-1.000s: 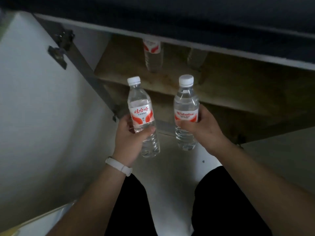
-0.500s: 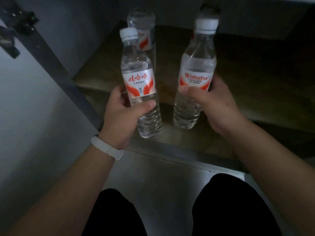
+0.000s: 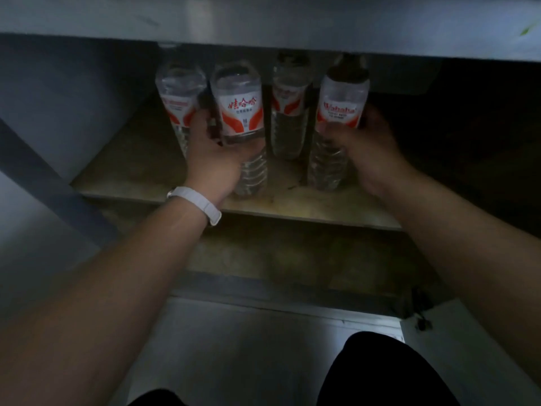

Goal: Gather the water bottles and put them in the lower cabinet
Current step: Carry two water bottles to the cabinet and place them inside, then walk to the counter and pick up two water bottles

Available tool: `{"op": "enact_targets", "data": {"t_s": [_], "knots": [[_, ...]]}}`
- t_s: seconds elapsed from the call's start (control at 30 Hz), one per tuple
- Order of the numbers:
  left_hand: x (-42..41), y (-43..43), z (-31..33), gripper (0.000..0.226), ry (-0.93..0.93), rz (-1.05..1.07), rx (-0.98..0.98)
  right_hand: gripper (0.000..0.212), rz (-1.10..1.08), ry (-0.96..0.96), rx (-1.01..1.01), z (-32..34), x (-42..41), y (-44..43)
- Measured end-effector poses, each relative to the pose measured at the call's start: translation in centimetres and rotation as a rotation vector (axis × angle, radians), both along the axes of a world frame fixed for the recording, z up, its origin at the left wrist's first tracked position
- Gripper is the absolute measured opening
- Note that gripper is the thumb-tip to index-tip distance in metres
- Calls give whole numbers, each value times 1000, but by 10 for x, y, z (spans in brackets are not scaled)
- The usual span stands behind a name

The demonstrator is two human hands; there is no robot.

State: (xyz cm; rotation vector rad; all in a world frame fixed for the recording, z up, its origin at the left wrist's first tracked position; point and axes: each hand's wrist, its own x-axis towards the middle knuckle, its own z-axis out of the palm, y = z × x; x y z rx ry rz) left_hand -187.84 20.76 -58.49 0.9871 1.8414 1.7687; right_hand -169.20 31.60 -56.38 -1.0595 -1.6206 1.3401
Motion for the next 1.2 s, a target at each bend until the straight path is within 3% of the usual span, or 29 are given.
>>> {"op": "enact_targets", "data": {"t_s": [0.23,0.6,0.77,0.97,1.1,1.2], "knots": [[1,19,-9,76,50,50,-24,58,-24,30,-10,-14,0,33],[-1,14,-24,84,234,-52,-57,67,-12,-52,52,-23,-2,32],[-4,3,-31,88,237,-94,-31,61,-81,-141,75,-27,7,16],[5,-19,-29,72,259,-126,-41,48,-128,-263,99,-35,25,-10],[14,-50,-17,64,328,-164,-172,44,-27,-470,106,-13,39,-32],[22,-82,6,57,484,-208,-321,54,159,-797,254,19,55,-53]]}}
